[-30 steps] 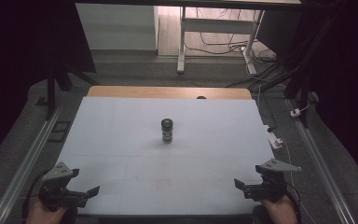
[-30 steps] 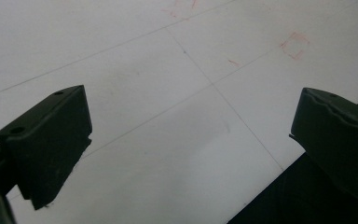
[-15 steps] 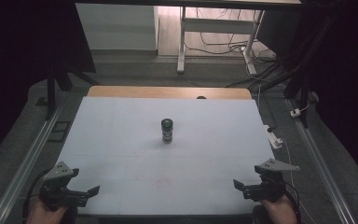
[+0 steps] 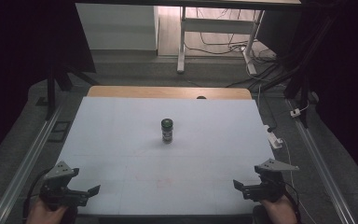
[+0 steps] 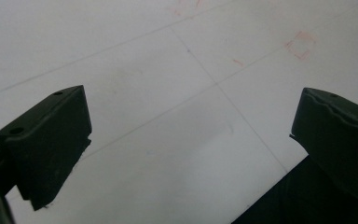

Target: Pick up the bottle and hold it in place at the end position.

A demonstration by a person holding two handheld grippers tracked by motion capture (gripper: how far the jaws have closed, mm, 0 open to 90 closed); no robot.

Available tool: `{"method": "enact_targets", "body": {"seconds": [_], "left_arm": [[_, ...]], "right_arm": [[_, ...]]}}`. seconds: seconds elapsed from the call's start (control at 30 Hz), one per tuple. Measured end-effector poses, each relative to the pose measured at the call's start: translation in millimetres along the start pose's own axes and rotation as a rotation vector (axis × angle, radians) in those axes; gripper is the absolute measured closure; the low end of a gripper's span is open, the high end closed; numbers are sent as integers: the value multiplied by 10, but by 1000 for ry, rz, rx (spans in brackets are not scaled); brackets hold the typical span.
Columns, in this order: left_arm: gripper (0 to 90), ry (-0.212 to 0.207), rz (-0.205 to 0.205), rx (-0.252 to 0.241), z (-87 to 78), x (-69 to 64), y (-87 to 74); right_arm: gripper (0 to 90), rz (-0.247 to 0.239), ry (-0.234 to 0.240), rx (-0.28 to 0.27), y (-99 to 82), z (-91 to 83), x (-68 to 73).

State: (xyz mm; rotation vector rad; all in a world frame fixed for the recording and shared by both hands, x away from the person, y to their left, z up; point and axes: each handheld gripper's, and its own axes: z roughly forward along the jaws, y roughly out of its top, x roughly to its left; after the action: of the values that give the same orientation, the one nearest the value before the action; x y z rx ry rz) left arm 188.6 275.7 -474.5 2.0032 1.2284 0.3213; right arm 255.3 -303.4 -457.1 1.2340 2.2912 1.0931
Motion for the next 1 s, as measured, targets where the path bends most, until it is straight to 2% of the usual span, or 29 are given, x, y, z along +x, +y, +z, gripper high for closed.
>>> {"method": "enact_targets", "body": {"seconds": [0.3, 0.5, 1.0], "left_arm": [[0, 10, 16, 3, 26, -17, 44], [0, -3, 28, 1, 58, -23, 94], [0, -103, 95, -23, 229, -38, 217]], "right_arm": [[0, -6, -2, 4, 1, 7, 9], [0, -11, -3, 9, 2, 12, 12], [0, -20, -5, 16, 5, 20, 22]]}}
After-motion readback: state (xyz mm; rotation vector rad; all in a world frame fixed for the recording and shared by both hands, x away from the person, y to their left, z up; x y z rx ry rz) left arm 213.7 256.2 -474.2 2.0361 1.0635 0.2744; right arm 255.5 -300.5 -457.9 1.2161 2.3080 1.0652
